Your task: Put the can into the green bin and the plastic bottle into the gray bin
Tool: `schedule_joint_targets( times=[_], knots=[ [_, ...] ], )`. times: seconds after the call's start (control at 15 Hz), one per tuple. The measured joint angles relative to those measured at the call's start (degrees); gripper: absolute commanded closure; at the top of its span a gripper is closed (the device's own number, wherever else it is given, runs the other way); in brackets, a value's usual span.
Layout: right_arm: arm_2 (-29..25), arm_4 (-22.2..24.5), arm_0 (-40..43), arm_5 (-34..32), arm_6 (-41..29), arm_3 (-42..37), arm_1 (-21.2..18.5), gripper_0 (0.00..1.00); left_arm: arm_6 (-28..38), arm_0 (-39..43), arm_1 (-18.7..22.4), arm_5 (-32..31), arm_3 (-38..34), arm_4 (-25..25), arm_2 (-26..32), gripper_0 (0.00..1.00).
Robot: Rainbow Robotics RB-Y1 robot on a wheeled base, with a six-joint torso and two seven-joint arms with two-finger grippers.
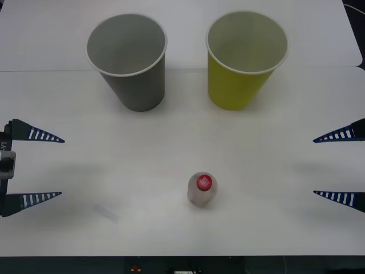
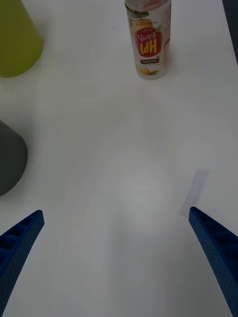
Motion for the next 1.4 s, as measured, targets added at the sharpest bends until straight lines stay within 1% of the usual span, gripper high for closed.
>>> schedule_joint_targets(
  times=[0.2, 0.33, 0.47, 0.6, 0.67, 0.73, 0.87, 1.0, 1.2, 1.4],
  knots=[
    [0.0, 0.0, 0.0, 0.0, 0.0, 0.0, 0.0, 0.00, 0.0, 0.0, 0.0, 0.0, 0.0, 0.0, 0.0, 0.00],
    [0.2, -1.6, 1.1, 0.6, 0.3, -0.2, 1.0, 0.00, 0.0, 0.0, 0.0, 0.0, 0.0, 0.0, 0.0, 0.00],
    [0.2, -3.2, 2.5, 2.6, 0.6, -0.9, 0.4, 0.00, 0.0, 0.0, 0.0, 0.0, 0.0, 0.0, 0.0, 0.00],
    [0.7, -3.8, 2.9, 3.3, 1.1, -0.8, 0.3, 0.00, 0.0, 0.0, 0.0, 0.0, 0.0, 0.0, 0.0, 0.00],
    [1.6, -4.8, 3.0, 3.3, 1.7, 0.1, 0.4, 0.00, 0.0, 0.0, 0.0, 0.0, 0.0, 0.0, 0.0, 0.00],
    [3.1, -6.9, 2.9, 3.6, 3.4, 1.4, 0.5, 0.00, 0.0, 0.0, 0.0, 0.0, 0.0, 0.0, 0.0, 0.00],
    [6.7, -11.8, 2.4, 4.3, 9.7, 4.7, 0.6, 0.00, 0.0, 0.0, 0.0, 0.0, 0.0, 0.0, 0.0, 0.00],
    [9.9, -14.9, 1.4, 5.0, 14.9, 7.1, 0.9, 0.00, 0.0, 0.0, 0.0, 0.0, 0.0, 0.0, 0.0, 0.00],
    [13.3, -16.6, -0.7, 5.1, 19.9, 10.0, 3.4, 0.00, 0.0, 0.0, 0.0, 0.0, 0.0, 0.0, 0.0, 0.00],
    [17.4, -17.5, -3.5, 5.1, 21.3, 13.0, 5.1, 0.00, 0.0, 0.0, 0.0, 0.0, 0.0, 0.0, 0.0, 0.00]
  ],
)
